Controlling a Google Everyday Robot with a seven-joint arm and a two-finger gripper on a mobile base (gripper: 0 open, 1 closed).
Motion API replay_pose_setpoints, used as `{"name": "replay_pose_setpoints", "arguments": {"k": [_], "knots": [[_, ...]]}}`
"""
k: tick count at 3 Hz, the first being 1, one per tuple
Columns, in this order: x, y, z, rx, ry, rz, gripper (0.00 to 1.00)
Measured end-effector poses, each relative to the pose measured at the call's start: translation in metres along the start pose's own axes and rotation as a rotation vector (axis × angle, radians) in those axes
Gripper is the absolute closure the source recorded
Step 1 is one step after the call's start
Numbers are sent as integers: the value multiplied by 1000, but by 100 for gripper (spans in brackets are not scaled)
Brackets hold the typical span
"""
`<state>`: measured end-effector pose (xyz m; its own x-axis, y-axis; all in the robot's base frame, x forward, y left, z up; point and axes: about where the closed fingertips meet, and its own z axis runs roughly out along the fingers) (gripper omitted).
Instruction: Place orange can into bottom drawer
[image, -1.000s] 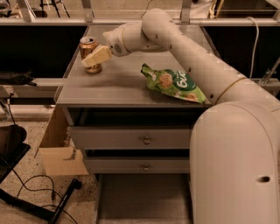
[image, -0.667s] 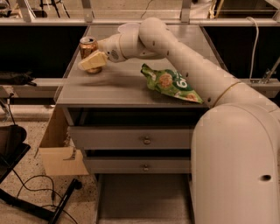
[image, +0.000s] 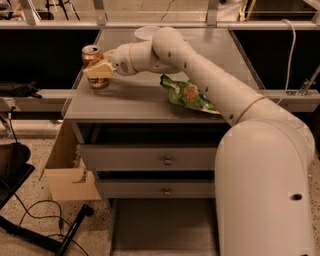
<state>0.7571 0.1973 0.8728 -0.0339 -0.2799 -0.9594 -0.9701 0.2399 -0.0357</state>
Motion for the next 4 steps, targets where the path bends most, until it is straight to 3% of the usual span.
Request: {"name": "replay_pose_setpoints", "arguments": {"k": [1,2,3,4], "knots": [[0,0,0,0,0,0,96],[-27,7,-14,-4,41,-46,100],[-71,32,-55,12,73,-90,100],[-121,95,-132,86,116,-144,100]]}}
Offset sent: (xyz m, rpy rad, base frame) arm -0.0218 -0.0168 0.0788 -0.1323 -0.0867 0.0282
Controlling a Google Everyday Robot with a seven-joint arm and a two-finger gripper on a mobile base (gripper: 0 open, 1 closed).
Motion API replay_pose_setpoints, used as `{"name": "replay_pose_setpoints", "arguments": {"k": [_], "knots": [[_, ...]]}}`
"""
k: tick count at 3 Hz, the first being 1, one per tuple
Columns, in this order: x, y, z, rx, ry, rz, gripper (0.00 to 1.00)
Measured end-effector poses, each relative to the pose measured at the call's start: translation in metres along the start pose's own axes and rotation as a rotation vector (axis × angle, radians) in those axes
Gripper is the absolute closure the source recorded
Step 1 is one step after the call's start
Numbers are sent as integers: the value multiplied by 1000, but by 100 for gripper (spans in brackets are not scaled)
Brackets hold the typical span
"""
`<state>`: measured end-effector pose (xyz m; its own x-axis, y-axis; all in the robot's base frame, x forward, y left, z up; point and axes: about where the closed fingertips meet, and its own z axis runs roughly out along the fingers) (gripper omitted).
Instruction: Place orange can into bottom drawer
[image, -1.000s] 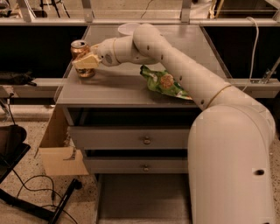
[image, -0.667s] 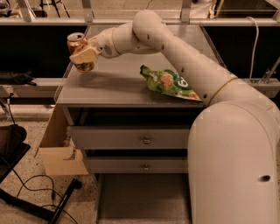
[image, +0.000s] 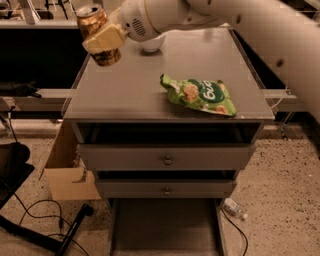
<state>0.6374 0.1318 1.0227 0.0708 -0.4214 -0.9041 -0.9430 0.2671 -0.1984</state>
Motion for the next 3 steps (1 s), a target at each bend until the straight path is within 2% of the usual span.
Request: {"name": "replay_pose_setpoints", "arguments": {"k": [1,2,3], "knots": [[3,51,-66,57,46,1,100],[50,115,-87,59,35,40,100],[149,144,-93,52,48,136,100]]}}
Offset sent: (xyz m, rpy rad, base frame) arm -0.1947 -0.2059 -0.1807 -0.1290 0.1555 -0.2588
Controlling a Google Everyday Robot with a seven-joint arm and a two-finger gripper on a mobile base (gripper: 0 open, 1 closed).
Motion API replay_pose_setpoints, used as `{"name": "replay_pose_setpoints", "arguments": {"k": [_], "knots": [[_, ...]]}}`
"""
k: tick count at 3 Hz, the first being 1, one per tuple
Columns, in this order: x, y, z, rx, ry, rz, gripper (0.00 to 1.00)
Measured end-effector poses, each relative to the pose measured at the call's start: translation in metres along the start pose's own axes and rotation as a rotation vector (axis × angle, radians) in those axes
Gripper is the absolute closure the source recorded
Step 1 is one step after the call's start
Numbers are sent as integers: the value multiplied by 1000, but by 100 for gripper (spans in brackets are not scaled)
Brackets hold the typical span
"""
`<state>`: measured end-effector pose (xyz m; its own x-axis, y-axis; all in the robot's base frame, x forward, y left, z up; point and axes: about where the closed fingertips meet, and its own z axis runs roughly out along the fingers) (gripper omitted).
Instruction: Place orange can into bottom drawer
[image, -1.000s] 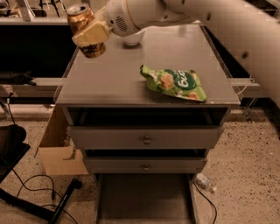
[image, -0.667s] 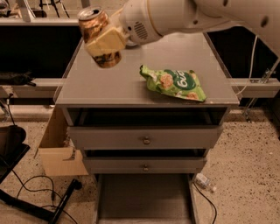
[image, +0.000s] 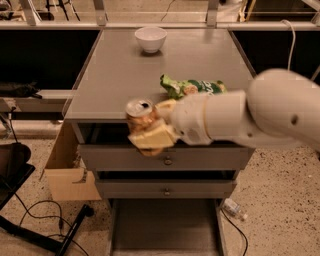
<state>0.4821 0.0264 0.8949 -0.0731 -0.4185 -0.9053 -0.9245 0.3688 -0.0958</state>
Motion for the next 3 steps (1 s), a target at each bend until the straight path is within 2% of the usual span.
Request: {"name": "replay_pose_setpoints", "arguments": {"k": [1,2,3], "knots": [[129,4,-13,16,24,85,100],[226,3,-25,32,17,90,100],[299,6,-14,36,-71,130,100]]}}
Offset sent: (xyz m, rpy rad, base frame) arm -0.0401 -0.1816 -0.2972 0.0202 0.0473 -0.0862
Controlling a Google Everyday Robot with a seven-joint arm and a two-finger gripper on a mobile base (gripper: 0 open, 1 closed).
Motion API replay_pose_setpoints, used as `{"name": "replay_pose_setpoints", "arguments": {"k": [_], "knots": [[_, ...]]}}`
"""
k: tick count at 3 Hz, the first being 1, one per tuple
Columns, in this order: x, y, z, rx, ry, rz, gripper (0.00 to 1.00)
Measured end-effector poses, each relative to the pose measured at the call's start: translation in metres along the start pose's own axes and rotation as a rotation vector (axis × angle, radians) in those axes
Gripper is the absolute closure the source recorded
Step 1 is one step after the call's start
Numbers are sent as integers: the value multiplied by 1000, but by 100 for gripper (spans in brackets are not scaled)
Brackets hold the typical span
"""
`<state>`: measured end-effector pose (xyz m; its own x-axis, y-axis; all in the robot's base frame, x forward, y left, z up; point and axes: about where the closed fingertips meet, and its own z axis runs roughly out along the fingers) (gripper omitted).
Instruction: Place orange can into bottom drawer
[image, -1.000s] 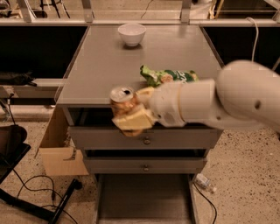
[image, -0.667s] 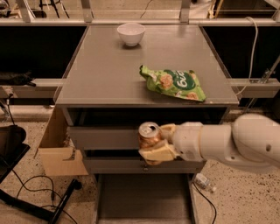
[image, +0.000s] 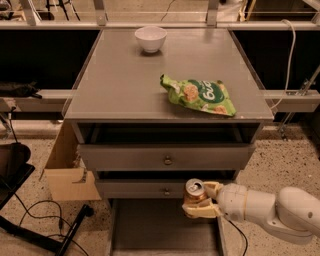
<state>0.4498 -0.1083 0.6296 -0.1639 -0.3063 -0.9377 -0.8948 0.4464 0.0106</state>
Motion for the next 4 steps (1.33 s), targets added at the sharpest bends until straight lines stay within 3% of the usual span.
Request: {"name": "replay_pose_setpoints", "arguments": {"k": [1,2,3,4], "knots": [[0,2,3,-7,0,9,100],[34,-19,17,-19,25,0,100],[136,-48,59,-85,52,-9,100],[189,-60,82,-124,56,-40,100]]}}
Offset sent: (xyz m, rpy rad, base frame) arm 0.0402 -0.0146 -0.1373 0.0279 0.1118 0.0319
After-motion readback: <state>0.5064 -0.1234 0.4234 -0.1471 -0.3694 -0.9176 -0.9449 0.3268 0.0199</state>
